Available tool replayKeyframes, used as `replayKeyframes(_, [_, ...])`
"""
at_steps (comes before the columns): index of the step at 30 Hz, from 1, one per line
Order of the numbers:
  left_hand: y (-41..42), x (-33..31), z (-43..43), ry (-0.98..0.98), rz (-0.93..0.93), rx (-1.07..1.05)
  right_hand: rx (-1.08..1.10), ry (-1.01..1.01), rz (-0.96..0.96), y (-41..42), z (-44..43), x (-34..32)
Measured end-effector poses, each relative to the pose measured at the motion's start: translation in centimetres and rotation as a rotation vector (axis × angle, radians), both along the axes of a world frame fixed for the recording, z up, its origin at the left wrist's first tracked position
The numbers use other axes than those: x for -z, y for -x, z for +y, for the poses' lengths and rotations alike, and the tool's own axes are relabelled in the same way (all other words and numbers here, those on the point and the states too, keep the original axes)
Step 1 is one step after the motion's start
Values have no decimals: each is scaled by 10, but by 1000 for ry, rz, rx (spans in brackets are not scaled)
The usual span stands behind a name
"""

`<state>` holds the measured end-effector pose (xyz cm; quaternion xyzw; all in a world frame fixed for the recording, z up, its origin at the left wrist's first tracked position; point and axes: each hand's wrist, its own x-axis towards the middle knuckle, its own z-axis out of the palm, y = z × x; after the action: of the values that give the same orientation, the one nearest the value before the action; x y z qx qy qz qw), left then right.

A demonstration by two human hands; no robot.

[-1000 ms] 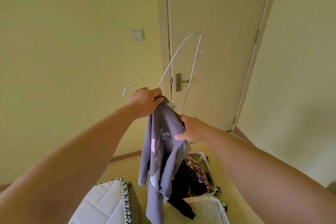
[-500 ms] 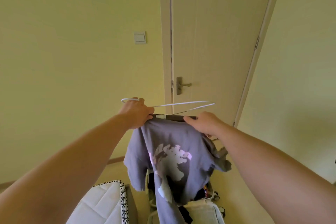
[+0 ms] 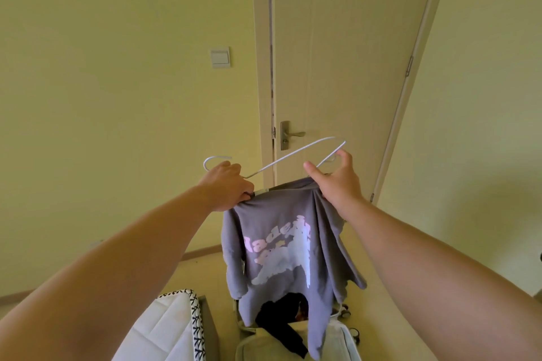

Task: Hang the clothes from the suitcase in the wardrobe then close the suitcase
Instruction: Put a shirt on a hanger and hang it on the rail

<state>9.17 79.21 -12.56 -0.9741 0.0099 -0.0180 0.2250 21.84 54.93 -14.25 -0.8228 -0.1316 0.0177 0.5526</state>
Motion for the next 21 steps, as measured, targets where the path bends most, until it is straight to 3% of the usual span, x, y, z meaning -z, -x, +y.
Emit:
replayKeyframes(5, [-4,3,0,-78,7,-46,45,-95,110,4,-1,0])
replayKeyframes(11, [-8,19,8,-54,22,-269,-109,18,137,14,-6,4])
replayKeyframes(17, [-12,30,9,285,-106,-305,-67,118,82,18,-1,20])
replayKeyframes(21, [-10,29,-9,892,-284,-416,-32,148,69,13,2,29])
